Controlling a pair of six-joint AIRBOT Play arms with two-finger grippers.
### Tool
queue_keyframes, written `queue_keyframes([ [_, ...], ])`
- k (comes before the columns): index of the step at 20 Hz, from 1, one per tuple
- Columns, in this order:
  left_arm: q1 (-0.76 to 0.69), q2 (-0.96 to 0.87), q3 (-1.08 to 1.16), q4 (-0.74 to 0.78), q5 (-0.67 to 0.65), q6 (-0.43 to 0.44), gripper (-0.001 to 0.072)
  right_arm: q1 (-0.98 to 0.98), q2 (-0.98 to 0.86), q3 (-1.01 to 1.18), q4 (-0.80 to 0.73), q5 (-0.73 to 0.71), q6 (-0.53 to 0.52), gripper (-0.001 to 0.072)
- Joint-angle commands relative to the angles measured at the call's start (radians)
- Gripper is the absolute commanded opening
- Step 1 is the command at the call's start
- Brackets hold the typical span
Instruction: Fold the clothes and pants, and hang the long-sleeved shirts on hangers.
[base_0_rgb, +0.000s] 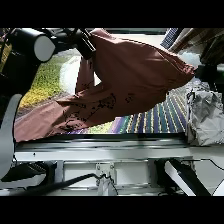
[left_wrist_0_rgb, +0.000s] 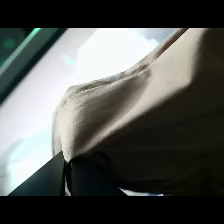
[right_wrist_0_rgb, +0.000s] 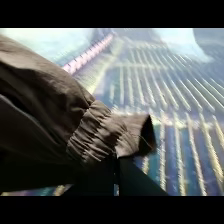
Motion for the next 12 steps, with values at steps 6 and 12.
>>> queue_keyframes([
  [6,-0.104,0.01,0.0,0.16,-0.153,-0.038,0.0005,0.001,0.277,-0.128,-0.202,0.044,0.092,0.0024],
  [12,-0.095,-0.009,0.0,0.04,-0.095,-0.098,0.0007,0.001,0.262,-0.129,-0.175,-0.013,0.1,0.0024],
])
